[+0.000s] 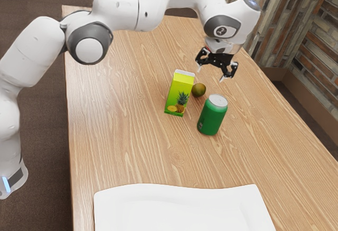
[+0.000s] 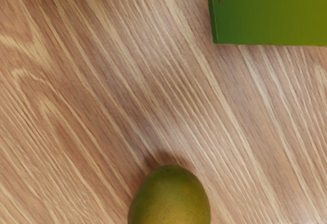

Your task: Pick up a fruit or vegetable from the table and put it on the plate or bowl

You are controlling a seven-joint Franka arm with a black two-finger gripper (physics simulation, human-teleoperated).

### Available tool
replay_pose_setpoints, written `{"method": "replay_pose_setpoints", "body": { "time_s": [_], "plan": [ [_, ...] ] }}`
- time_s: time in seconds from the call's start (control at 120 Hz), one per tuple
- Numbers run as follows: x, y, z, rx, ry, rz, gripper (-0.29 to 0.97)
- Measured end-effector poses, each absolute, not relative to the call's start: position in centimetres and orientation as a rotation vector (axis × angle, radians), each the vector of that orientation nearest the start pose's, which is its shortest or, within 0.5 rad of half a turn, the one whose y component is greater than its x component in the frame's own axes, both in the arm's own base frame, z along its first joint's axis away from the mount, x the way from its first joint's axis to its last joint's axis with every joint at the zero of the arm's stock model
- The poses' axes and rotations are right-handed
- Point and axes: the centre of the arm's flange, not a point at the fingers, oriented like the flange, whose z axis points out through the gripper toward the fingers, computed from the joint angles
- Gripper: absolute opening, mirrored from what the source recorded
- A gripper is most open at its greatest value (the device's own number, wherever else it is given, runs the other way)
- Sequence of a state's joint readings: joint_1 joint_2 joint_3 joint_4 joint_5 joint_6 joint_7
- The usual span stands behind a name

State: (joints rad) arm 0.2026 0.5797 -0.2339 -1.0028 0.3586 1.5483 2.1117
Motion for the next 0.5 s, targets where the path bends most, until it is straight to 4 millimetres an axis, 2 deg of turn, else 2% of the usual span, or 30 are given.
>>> {"method": "replay_pose_setpoints", "body": {
  "time_s": [0.1, 0.333, 0.5],
  "plan": [
    [71.5, 5.7, 52.6, -1.465, 2.603, 0.353, 0.68],
    [72.3, 6.5, 52.7, -1.470, 2.525, 0.329, 0.68],
    [73.0, 7.6, 49.5, -1.511, 2.533, 0.344, 0.68]
  ]
}}
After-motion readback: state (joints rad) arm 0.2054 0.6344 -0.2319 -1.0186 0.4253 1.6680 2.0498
